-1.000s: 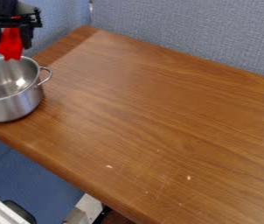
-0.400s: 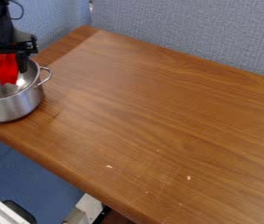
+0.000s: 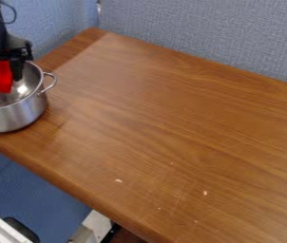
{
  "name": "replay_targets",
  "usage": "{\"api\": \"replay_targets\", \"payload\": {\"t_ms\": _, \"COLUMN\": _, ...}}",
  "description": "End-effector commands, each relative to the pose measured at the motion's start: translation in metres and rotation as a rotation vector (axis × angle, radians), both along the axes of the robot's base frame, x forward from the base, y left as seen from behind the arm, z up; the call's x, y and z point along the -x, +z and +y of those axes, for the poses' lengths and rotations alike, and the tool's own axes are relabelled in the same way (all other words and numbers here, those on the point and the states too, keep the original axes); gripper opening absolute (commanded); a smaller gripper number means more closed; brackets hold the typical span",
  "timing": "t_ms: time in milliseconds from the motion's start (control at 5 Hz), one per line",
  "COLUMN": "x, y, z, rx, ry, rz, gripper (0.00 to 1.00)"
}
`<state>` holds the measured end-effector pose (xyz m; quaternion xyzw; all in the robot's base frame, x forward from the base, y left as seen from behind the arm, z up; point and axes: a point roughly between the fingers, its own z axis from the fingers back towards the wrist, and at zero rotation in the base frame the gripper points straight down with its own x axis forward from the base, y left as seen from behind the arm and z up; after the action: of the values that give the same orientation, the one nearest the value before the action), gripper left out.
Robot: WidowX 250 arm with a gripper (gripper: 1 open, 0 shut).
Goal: Put the red object in the metal pot
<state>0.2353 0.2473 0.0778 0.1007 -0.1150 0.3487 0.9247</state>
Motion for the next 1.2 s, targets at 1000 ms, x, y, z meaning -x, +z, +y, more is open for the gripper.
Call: {"api": "replay_targets", "payload": {"t_ms": 1000, "x": -0.016, "y": 0.002, "z": -0.009, "rx": -0.027, "ry": 0.099, "rz": 0.030, "gripper": 0.00}}
